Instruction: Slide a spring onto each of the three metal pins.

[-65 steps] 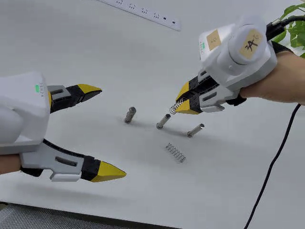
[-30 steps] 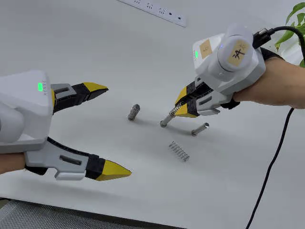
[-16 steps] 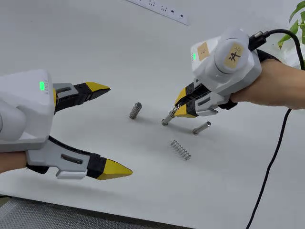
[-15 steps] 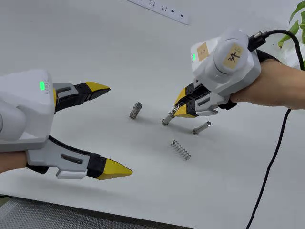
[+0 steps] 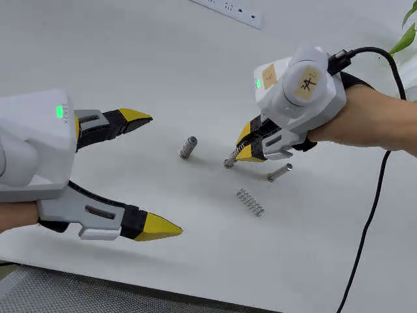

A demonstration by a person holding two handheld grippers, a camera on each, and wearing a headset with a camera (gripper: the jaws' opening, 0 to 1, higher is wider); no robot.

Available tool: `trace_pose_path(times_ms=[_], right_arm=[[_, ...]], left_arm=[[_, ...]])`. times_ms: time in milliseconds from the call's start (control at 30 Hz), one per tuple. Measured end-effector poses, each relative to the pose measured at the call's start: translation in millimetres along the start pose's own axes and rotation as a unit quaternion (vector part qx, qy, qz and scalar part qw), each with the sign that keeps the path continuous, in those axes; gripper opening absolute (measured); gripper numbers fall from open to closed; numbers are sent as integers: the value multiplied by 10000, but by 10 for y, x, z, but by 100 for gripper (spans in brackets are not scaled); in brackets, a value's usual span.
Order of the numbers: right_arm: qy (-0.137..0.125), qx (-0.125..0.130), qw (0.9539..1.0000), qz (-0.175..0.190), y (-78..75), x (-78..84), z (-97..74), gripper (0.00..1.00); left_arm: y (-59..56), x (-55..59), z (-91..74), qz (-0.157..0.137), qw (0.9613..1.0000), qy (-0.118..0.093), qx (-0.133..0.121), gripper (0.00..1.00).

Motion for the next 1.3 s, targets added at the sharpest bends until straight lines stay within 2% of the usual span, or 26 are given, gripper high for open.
trace_pose_path(times_ms=[733, 1300], right_arm=[[110, -33, 9999, -84, -47, 75, 183, 7], [110, -52, 9999, -51, -44, 89, 201, 9]], left_arm=[[-8, 15, 4, -49, 10000, -1, 2, 94], [-12, 18, -16, -55, 10000, 6, 1, 93]])
Point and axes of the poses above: the centre of the closed fingertips' face, and the gripper's own axes: z roughly forward along the fingers, y roughly to its left, x roughly out of its underside, the point moved 4 cm from there along -z, roughly backward along the fingers, and after that the axes turned 4 degrees about y, right-handed, at the moved point
